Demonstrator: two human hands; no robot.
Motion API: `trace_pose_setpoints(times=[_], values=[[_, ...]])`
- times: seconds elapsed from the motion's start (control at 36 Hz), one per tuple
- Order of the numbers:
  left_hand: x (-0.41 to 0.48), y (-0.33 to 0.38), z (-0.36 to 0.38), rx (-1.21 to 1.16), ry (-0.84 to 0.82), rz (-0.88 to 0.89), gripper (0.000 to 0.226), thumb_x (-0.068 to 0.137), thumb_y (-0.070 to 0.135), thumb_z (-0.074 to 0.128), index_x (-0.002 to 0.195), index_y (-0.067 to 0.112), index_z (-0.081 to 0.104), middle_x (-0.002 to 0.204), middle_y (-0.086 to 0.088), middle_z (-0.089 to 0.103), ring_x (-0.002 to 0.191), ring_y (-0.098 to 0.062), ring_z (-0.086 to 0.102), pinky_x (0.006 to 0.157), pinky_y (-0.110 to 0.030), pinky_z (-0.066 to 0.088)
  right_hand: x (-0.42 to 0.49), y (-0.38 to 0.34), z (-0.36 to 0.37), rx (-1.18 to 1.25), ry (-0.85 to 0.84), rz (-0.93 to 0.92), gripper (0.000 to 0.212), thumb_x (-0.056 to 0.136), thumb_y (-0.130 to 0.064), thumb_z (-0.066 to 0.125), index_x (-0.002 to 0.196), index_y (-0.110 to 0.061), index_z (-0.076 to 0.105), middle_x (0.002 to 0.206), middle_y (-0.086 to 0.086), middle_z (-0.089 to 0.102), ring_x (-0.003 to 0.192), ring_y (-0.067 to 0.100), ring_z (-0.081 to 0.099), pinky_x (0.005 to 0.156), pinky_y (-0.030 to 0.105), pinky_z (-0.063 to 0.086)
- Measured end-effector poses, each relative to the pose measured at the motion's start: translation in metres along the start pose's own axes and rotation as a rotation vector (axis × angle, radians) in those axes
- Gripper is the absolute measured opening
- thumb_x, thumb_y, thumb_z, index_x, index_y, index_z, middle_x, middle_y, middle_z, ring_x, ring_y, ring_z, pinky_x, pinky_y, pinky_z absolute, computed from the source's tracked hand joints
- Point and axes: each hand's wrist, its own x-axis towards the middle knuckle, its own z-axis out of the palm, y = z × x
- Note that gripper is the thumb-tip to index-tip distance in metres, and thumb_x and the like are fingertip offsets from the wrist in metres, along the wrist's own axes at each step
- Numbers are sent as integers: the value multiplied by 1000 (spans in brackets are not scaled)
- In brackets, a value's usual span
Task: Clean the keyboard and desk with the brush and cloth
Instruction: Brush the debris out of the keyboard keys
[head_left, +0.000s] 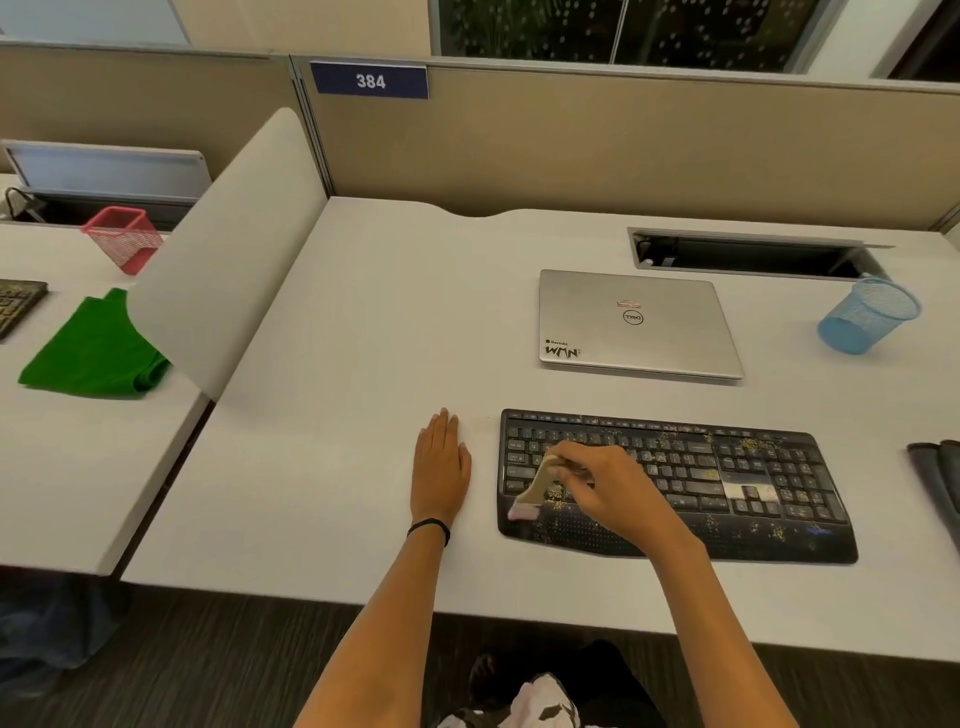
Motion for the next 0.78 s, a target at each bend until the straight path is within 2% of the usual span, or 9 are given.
trace_pose_setpoints(times=[0.11,0.22,0.31,0.36,0.44,0.5,0.64,0.69,0.78], values=[[0,0,0,-1,-5,-2,48,100,18,34,146,7,29,155,-7,23,144,-18,17,118,-27,3,-2,3,4,23,42,3,18,91,-13,57,106,-18,64,82,-16,63,63,8,61,61,21,52],[0,0,0,2,1,-1,48,99,17,34,146,7,29,155,-7,23,144,-18,17,117,-26,2,-1,4,5,40,-54,-3,14,92,-13,54,102,-17,63,79,-10,64,54,8,51,53,22,41],[0,1,0,0,4,-3,48,100,17,34,146,7,28,155,-7,22,144,-18,16,116,-24,1,-3,-1,6,85,-3,-11,15,91,-9,55,102,-15,64,77,-23,58,62,-5,54,55,12,40],[-1,1,0,-1,6,-6,48,100,18,34,147,7,27,155,-7,21,144,-18,16,116,-24,0,-4,-2,7,91,23,-15,17,90,-8,57,103,-14,64,77,-29,53,64,-8,54,56,9,41],[-1,1,0,-4,10,-4,48,100,17,34,146,7,29,155,-7,23,144,-18,17,117,-25,2,-3,2,10,71,-62,3,14,92,-13,55,103,-17,63,77,-16,63,59,2,55,53,19,44],[0,1,0,0,6,-1,48,100,17,34,146,7,28,155,-7,23,144,-18,17,117,-26,2,-3,3,12,71,-80,-1,15,92,-16,54,104,-18,62,83,-6,67,62,11,58,59,30,51],[-1,0,0,-2,-1,-1,49,100,18,34,147,8,26,156,-7,21,144,-18,15,117,-26,2,-4,1,12,125,92,-19,18,90,-9,56,105,-17,63,82,-9,66,65,13,61,62,29,53],[0,-1,1,8,4,9,48,100,18,34,146,7,29,155,-8,24,144,-19,17,118,-27,4,-3,3,10,121,51,7,18,91,-10,56,105,-18,63,83,-7,67,66,14,62,64,32,54],[0,-1,2,11,6,13,47,99,16,35,145,6,31,154,-8,26,143,-19,19,118,-28,6,-2,5,5,118,-64,22,16,92,-13,54,103,-20,63,78,-7,66,56,14,55,57,29,48]])
